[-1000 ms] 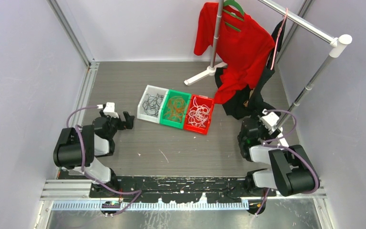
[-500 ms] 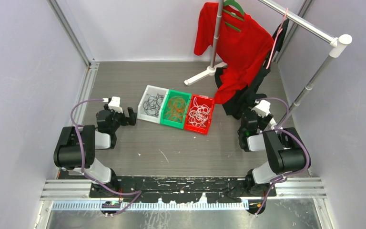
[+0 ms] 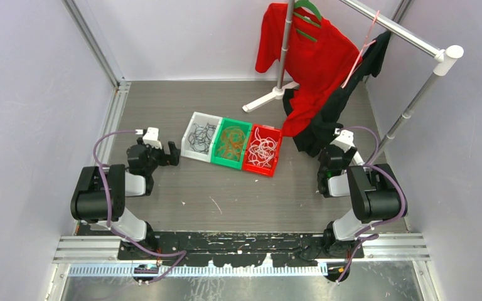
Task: Untangle the cables
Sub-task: Reset both arms
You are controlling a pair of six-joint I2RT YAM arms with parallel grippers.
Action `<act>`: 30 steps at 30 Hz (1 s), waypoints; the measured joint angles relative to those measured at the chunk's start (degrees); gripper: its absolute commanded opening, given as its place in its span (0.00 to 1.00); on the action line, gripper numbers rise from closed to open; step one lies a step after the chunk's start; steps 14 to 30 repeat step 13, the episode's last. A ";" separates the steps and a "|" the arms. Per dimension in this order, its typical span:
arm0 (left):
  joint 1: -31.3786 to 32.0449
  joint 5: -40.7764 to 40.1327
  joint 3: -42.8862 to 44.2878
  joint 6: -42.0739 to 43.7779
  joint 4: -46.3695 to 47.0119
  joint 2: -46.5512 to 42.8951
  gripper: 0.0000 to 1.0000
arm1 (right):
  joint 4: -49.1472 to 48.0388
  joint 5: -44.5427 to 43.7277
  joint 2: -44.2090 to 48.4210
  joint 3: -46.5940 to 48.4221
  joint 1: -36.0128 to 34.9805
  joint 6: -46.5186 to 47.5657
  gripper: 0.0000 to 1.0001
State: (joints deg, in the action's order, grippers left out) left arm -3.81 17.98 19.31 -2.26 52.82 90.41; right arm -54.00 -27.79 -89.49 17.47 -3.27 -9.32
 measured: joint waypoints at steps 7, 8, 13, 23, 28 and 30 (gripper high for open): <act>0.00 0.00 0.00 0.00 0.00 0.00 0.99 | 0.02 0.94 0.00 0.00 0.00 0.04 1.00; 0.00 0.00 0.00 0.02 0.00 0.00 0.99 | 0.02 0.98 0.02 0.00 0.00 0.04 1.00; 0.00 0.00 0.00 0.02 0.00 0.00 0.99 | 0.07 1.46 0.00 0.00 0.04 0.04 1.00; 0.00 0.00 0.00 0.02 0.00 0.00 0.99 | 0.07 1.46 0.00 0.00 0.04 0.04 1.00; 0.00 0.00 0.00 0.02 0.00 0.00 0.99 | 0.07 1.46 0.00 0.00 0.04 0.04 1.00; 0.00 0.00 0.00 0.02 0.00 0.00 0.99 | 0.07 1.46 0.00 0.00 0.04 0.04 1.00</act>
